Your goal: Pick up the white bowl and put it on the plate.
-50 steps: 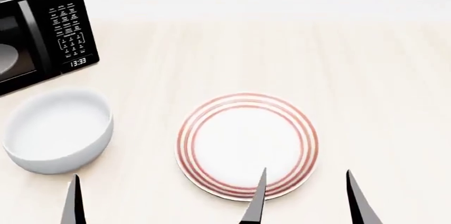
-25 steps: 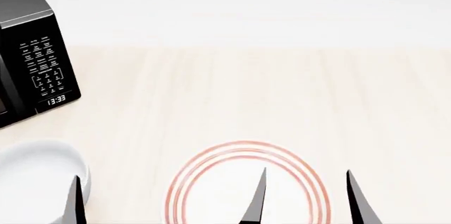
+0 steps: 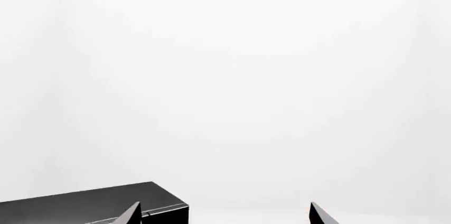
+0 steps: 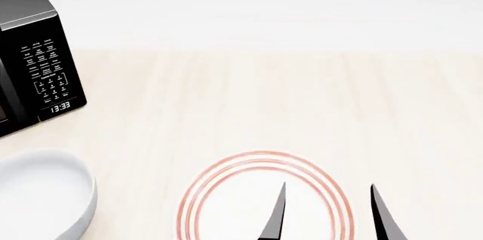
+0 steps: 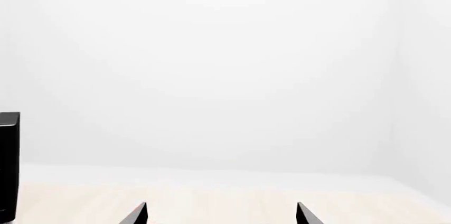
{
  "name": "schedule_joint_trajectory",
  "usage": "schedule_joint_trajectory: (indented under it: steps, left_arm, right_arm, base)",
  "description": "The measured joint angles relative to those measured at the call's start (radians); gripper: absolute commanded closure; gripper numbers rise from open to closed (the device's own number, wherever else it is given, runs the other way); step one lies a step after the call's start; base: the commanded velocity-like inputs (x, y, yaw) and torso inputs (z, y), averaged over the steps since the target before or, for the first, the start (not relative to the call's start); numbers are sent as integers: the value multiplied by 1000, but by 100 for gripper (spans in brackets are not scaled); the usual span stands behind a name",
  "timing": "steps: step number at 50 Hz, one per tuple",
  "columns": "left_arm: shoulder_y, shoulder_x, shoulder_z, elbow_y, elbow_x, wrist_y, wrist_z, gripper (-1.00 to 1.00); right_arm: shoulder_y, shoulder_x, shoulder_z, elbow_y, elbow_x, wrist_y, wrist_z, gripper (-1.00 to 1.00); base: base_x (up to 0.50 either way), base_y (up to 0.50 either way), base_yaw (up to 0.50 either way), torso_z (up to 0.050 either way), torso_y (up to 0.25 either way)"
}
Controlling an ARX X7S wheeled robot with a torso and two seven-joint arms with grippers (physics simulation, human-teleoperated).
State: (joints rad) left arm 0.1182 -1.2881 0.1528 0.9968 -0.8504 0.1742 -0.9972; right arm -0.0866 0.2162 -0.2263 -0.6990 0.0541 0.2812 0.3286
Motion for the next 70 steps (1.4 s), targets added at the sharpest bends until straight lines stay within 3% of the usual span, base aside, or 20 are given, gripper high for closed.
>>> schedule_joint_trajectory:
  steps: [4, 11, 15, 21, 29, 35, 53, 70]
  left_arm:
    - [-25, -82, -49, 17, -137, -13, -36, -100]
    - [96, -46, -400, 25, -401, -196, 18, -100]
    - [132, -37, -517, 4, -490, -240, 44, -100]
    - [165, -35, -615, -46, -583, -278, 75, -100]
    - [189, -32, -665, -126, -646, -304, 111, -100]
    - [185, -38, -634, -198, -678, -291, 146, -100]
    - [11, -70, -325, -394, -714, -223, 227, -100]
    - [-258, 5, -85, -537, -721, -326, 261, -100]
  right_arm:
    - [1, 3, -4, 0, 2, 1, 4, -100]
    - [1, 10, -11, 1, 6, 0, 11, -100]
    - [1, 14, -14, 5, 9, -3, 14, -100]
    - [2, 19, -19, 12, 13, -7, 19, -100]
    - [4, 26, -26, 18, 17, -10, 25, -100]
    - [5, 31, -30, 22, 21, -11, 29, -100]
    - [9, 43, -43, 36, 30, -17, 41, -100]
    - [11, 54, -54, 44, 36, -23, 51, -100]
  base:
    - [0, 0, 0, 0, 0]
    - [0, 0, 0, 0, 0]
    - [0, 0, 0, 0, 0]
    - [0, 0, 0, 0, 0]
    - [0, 0, 0, 0, 0]
    - [0, 0, 0, 0, 0]
    - [0, 0, 0, 0, 0]
    - [0, 0, 0, 0, 0]
